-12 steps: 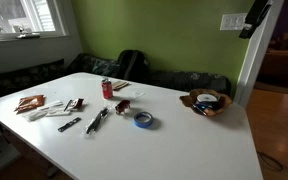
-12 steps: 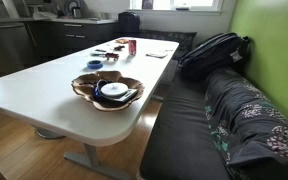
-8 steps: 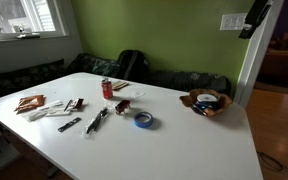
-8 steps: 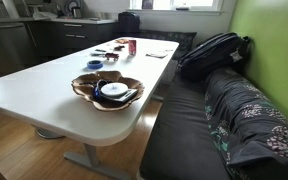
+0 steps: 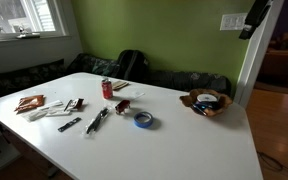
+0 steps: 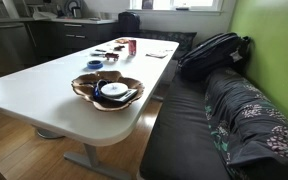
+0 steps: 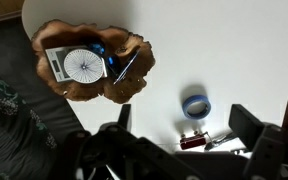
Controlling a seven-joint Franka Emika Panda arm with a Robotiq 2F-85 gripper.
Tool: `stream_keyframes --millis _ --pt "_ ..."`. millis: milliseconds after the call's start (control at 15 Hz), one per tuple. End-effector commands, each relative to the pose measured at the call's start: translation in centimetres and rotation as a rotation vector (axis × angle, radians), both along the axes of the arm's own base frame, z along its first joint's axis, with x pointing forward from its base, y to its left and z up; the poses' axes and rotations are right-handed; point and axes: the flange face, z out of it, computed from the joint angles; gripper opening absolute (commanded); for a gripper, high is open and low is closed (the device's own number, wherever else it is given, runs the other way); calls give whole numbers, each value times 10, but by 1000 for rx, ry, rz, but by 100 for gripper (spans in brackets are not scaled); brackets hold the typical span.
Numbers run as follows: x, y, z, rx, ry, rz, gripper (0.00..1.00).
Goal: Put the glasses on the table
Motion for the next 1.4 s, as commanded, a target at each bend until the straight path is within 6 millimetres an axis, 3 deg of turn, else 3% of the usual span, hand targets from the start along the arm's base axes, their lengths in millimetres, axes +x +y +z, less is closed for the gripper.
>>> stream_keyframes --millis 0,333,400,533,733,933,1333 --pt "42 -39 -29 -22 155 90 100" --pt "90 -107 -73 -24 365 159 100" --pt "63 -89 -55 -12 269 124 100" --pt "75 -97 -66 -13 296 121 100" --pt "73 -90 -58 -19 278 131 100" --pt "69 -92 -82 7 341 340 100" --pt "74 -132 -138 50 402 672 100"
